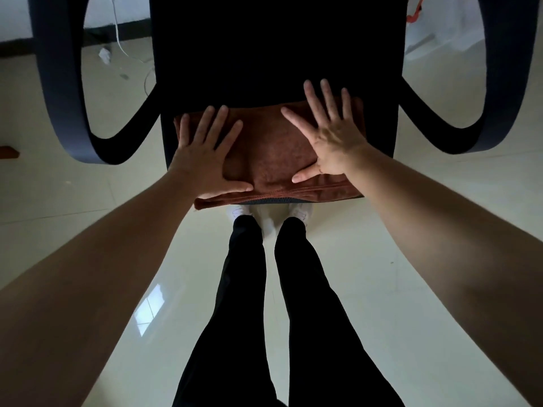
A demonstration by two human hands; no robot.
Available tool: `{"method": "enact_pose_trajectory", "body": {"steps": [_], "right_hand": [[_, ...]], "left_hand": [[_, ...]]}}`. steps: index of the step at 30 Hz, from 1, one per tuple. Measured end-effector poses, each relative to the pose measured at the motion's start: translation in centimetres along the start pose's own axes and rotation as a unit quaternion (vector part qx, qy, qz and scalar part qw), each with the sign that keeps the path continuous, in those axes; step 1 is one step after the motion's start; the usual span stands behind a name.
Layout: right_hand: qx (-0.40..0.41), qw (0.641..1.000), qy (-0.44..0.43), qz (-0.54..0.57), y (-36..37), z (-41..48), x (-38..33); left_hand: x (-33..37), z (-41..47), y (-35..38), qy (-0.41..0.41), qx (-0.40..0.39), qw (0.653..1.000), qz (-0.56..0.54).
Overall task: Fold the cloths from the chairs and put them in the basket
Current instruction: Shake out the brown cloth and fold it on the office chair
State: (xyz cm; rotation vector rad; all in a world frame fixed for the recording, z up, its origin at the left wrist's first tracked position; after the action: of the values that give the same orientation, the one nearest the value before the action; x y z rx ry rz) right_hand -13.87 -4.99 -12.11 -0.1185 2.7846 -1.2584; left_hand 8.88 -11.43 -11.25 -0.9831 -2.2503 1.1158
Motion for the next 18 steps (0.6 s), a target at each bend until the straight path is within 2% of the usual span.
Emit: {"method": "enact_pose_trajectory", "body": {"steps": [3,8,10,15,18], "right_hand": [[0.01,1.0,0.003,0.027,-0.3,-1.7,0.7],[0.097,0.991,0.056,0.074,-3.1,-3.2,4.4],[0.061,0.988,0.089,0.112,-3.9,-2.9,5.9],[-0.12,0.959,0.162,0.2,-3.0,-2.8,8.2],[-0.128,0.917,0.185,0.33,-2.2,-3.7,9.0]], "left_hand": [[1.0,-0.7,-0.8,0.001,0.025,0.999,-0.024],[4.9,0.2,-2.9,0.025,0.035,0.999,-0.01],[6.1,1.5,-2.7,0.015,0.015,1.0,-0.008],[6.2,3.7,-1.7,-0.029,-0.025,0.999,-0.014],[6.3,3.8,-1.6,-0.03,-0.028,0.999,-0.009]]}}
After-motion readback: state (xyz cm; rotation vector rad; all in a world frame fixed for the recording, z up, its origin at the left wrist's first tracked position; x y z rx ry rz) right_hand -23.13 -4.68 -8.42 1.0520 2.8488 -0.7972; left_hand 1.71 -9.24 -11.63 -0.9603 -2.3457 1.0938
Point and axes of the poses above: each hand's wrist, its own z-axis towards the middle knuckle, its own y-axis out of the palm, x = y × z, the point moved 6 cm from there along z, towards the middle knuckle, and after that the axes turned 4 degrees about -x, right-handed, at the moved point
